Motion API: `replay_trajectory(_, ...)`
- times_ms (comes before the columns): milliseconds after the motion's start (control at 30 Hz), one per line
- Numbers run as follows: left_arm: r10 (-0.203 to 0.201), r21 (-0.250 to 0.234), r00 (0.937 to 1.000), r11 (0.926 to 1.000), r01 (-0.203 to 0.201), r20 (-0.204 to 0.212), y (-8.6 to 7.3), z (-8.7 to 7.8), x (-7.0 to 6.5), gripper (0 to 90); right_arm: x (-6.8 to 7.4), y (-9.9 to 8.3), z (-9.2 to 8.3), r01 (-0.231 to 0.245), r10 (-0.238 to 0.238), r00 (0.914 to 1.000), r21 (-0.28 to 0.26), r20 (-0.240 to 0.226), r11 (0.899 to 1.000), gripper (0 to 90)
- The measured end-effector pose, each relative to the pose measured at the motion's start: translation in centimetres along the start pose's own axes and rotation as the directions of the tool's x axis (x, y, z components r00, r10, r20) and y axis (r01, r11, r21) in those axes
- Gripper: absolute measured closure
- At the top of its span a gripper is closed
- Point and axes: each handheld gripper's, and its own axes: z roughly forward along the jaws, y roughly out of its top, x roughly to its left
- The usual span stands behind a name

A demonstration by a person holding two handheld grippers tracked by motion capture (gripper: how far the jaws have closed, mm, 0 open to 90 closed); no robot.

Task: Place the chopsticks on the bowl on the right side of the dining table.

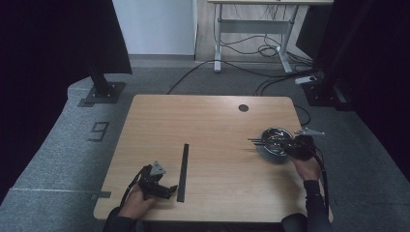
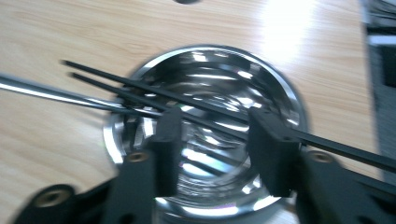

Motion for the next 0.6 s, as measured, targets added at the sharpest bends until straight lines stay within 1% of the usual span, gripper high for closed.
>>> replay_trajectory(33, 0.000, 0.000, 1.0000, 1.0000, 0.000, 0.000, 0.0, 0.0, 0.0, 0.0, 0.3, 0.0, 0.1, 0.013, -0.013, 0.9997, 0.001, -0.020, 1.000, 65.1)
replay_trajectory(100, 0.000, 0.000, 1.0000, 1.0000, 0.000, 0.000, 0.0, 0.0, 0.0, 0.0, 0.6, 0.0, 0.3, 0.031, -0.031, 0.9992, 0.009, -0.024, 0.999, 68.8)
replay_trajectory(167, 0.000, 0.000, 1.0000, 1.0000, 0.000, -0.001, 0.0, 0.0, 0.0, 0.0, 0.9, -0.1, 0.8, 0.049, -0.048, 0.9985, 0.036, -0.028, 0.998, 71.0)
replay_trajectory(267, -0.001, 0.000, 1.0000, 1.0000, 0.001, -0.001, 0.0, 0.0, 0.0, 0.0, 1.2, -0.3, 1.4, 0.073, -0.072, 0.9972, 0.059, -0.020, 0.996, 71.3)
replay_trajectory(400, -0.001, 0.000, 1.0000, 1.0000, 0.001, -0.001, 0.0, 0.0, 0.0, 0.0, 1.5, -0.3, 1.7, 0.092, -0.091, 0.9957, 0.058, -0.019, 0.994, 71.1)
replay_trajectory(600, -0.001, 0.000, 1.0000, 1.0000, 0.001, -0.001, 0.0, 0.0, 0.0, 0.0, 1.5, -0.4, 2.1, 0.105, -0.105, 0.9945, 0.070, -0.004, 0.992, 67.9)
